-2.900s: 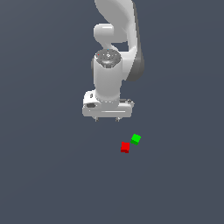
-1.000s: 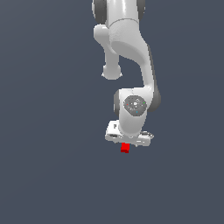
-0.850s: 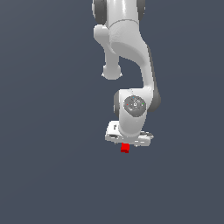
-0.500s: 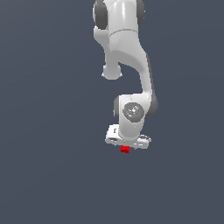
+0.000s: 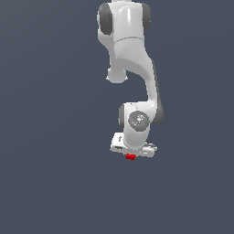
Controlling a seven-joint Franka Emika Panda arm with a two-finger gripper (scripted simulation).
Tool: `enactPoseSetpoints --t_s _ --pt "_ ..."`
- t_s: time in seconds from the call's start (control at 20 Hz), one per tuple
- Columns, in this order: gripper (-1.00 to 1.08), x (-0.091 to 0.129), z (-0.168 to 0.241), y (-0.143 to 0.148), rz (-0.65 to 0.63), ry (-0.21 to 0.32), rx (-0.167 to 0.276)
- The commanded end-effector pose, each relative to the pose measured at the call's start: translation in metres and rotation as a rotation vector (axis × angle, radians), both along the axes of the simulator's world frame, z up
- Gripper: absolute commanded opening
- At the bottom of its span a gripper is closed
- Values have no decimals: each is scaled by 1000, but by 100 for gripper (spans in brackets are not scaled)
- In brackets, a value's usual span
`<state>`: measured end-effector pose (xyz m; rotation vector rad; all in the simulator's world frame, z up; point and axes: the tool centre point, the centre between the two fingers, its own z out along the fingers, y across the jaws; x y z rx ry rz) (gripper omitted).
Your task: Stack the red cube on top of the green cube.
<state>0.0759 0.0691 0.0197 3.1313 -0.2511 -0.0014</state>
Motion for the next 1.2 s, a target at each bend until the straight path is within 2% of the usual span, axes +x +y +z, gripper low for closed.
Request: enactPoseSetpoints --t_s 0.0,0.6,1.15 --pt "-100 0 0 0 0 -1 0" --pt "-100 0 8 0 0 0 0" --pt "-100 -1 76 0 0 -1 0"
